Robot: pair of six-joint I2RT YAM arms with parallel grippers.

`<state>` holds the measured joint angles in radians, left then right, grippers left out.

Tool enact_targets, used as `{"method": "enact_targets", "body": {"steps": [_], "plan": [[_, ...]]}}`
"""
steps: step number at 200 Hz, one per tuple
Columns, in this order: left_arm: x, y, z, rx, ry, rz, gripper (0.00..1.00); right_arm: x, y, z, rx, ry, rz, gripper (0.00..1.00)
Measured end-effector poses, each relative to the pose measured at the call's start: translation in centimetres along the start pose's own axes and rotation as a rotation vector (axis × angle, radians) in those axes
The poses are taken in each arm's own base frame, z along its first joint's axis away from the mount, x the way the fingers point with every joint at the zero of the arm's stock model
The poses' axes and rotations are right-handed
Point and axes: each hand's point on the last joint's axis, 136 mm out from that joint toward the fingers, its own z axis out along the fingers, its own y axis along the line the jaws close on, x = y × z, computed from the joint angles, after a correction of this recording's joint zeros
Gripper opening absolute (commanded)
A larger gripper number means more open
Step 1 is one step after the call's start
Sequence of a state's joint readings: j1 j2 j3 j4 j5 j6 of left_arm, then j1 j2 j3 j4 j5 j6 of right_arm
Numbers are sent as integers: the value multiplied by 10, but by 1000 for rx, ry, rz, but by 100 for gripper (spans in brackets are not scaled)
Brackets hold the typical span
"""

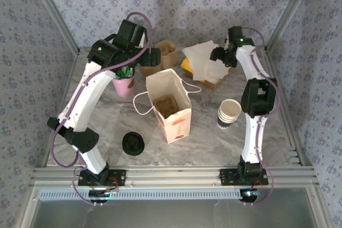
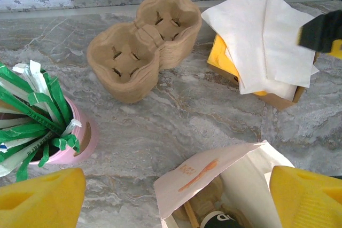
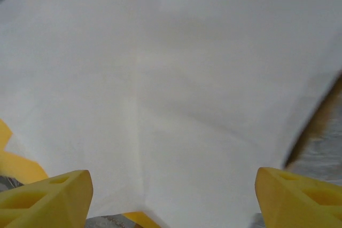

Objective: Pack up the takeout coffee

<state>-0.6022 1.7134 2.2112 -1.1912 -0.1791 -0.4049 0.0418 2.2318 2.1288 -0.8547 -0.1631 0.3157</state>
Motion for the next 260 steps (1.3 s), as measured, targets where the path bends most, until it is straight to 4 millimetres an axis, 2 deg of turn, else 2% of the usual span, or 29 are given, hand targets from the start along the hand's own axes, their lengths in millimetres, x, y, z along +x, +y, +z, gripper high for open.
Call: {"method": "enact_targets", "body": {"steps": [22,74,108,136,164,211,260], "plan": [[1,-1,4,1,9,2,89,-7,-12,-4,-8,-11,40,86],[-1,-4,8,6,10,3,89,-23,-24,10,-42,-22,111,86],[-4,-7,14,8,12,3,89,-36,-55,19,-22,-48,187,86],[-2,-10,26,3,33,7,89,-50,-82,30,-8,-82,238,86],[-3,-15,36,12,44,9,89,-62,-99,45,-3,-107,260,86],[-4,-24,53,21,64,16,89,-70,-105,75,-34,-130,268,83],[-7,-30,62,25,72,19,89,-76,-100,95,-107,-155,274,69]]}}
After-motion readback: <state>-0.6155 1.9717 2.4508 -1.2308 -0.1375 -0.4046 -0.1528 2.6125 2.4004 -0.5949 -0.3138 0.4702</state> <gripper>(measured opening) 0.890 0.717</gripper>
